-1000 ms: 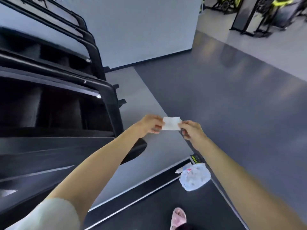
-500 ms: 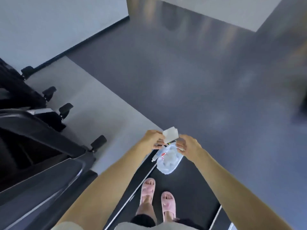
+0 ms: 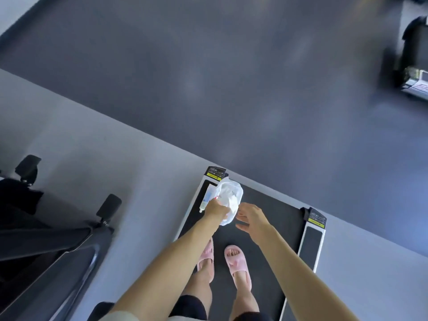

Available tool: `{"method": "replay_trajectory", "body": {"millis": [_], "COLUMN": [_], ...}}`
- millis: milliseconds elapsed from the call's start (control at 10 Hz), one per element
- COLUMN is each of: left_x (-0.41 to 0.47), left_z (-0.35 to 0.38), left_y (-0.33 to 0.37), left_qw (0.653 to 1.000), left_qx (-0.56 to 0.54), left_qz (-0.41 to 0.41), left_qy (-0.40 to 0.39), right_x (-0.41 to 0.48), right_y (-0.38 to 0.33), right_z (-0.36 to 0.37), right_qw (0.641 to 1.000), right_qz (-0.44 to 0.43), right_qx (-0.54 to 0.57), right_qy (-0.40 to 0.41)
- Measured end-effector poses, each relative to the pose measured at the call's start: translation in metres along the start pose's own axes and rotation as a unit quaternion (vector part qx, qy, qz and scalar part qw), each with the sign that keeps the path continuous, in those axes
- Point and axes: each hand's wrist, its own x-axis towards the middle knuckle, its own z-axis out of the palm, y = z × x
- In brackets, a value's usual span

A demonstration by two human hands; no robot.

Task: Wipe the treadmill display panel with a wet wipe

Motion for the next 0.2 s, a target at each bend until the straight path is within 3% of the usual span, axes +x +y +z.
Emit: {"method": "replay_trajectory", "body": {"millis": [200], "left_x": [0.030], "left_z": [-0.014], "left_y": [-0.029], "left_qw": [0.996], "left_qx": [0.079], "left_qz": [-0.043], "left_qy": [0.022], "right_x": [0.003], "right_y": [0.009], "right_z": [0.002], "right_qw": [0.999], "right_qz": [0.014], "right_qx": [-0.014], "right_qy": [0.042]}}
